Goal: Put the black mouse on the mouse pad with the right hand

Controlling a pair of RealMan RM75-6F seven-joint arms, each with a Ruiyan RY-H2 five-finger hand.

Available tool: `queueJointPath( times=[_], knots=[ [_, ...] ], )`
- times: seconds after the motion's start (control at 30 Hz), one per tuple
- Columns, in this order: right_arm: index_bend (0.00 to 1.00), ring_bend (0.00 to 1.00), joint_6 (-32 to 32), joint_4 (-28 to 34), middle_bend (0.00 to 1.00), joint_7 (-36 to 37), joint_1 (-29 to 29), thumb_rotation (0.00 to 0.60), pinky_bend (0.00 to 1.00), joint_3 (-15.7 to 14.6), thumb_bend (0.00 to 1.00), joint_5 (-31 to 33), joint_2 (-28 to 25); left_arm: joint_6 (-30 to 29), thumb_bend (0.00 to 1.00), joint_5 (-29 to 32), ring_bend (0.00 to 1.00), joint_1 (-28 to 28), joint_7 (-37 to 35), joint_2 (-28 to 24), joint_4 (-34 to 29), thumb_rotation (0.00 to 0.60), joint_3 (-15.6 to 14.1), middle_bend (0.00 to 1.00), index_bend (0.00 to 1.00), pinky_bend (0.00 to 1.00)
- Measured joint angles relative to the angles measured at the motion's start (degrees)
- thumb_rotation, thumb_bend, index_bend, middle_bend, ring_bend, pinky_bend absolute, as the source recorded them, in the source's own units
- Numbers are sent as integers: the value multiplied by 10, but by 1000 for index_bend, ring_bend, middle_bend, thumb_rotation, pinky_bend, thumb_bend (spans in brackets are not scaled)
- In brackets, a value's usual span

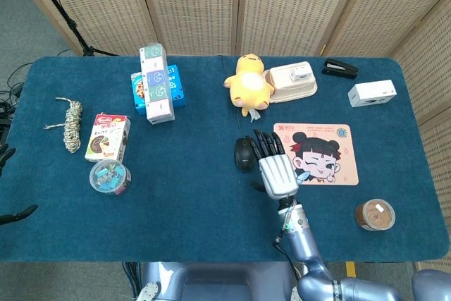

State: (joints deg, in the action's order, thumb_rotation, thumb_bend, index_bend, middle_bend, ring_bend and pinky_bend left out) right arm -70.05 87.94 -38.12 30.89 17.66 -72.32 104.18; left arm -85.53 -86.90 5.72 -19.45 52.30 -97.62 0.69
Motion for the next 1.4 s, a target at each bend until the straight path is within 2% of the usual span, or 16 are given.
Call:
queueJointPath(
  times=[0.2, 0.53, 0.73, 1.03, 1.2, 1.4],
  knots=[
    [0, 0, 25, -108, 0, -1, 57, 600, 0, 28, 0, 40, 83, 18, 0, 12, 0, 6, 8, 1, -1, 600, 5, 0, 0, 0],
    [0, 0, 39, -242, 0, 81, 121, 600, 0, 77, 0, 69, 175, 39, 0, 38, 0, 14, 32, 4, -10, 600, 16, 0, 0, 0],
    [0, 0, 39, -318, 0, 119, 146, 600, 0, 97, 0, 79, 208, 47, 0, 46, 0, 14, 31, 4, -8, 600, 19, 0, 0, 0],
    [0, 0, 52, -438, 0, 194, 174, 600, 0, 110, 0, 83, 236, 47, 0, 46, 0, 11, 20, 4, -2, 600, 21, 0, 0, 0],
    [0, 0, 53, -449, 0, 204, 168, 600, 0, 107, 0, 86, 231, 49, 0, 45, 0, 11, 22, 3, -3, 600, 21, 0, 0, 0],
    [0, 0, 54, -405, 0, 168, 150, 600, 0, 104, 0, 107, 209, 48, 0, 41, 0, 10, 32, 5, -9, 600, 20, 0, 0, 0]
  ],
)
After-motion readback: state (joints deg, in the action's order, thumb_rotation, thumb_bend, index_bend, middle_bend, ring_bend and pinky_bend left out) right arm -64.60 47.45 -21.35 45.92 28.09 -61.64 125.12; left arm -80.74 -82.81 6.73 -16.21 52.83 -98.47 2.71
